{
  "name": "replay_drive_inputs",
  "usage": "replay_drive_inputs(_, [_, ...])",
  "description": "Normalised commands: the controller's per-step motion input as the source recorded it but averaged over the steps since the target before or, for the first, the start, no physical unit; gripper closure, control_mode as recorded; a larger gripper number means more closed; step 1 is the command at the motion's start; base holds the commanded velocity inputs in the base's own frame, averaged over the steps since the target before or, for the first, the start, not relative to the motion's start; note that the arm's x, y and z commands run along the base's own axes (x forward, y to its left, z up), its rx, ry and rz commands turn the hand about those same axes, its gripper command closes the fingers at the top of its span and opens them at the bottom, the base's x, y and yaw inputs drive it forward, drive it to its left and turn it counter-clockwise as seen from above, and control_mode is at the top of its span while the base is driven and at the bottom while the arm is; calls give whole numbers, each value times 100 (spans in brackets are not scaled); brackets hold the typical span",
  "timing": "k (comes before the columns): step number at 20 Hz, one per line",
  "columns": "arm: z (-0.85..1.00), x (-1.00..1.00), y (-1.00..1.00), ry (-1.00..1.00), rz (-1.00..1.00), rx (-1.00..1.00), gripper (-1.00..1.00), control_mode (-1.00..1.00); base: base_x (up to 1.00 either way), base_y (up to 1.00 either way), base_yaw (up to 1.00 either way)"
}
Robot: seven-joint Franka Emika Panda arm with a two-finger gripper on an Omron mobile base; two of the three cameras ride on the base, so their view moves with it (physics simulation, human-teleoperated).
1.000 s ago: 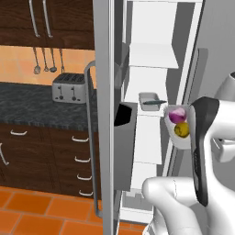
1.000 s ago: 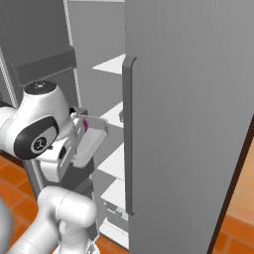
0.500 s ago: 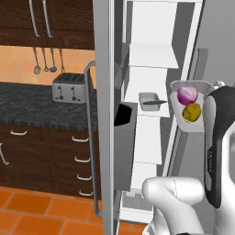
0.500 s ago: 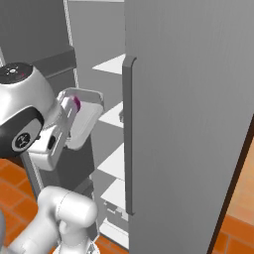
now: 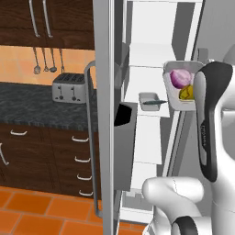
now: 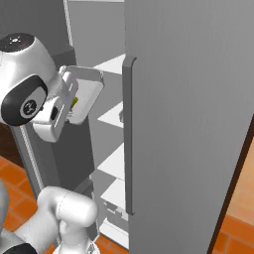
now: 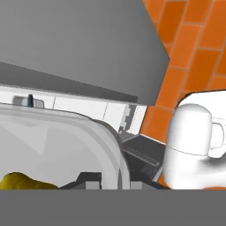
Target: Take the meat container that has the fish and place it on the second highest rack of the freezer. Then take the vegetable container that has the onion and lemon and place it on the highest rack of the freezer.
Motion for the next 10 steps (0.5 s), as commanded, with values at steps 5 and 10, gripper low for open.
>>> replay_drive_inputs(5, [28, 51, 0, 0, 0, 0, 100, -100, 0, 0, 0])
replay_drive_inputs(10, [22, 68, 0, 0, -2, 1, 100, -100, 0, 0, 0])
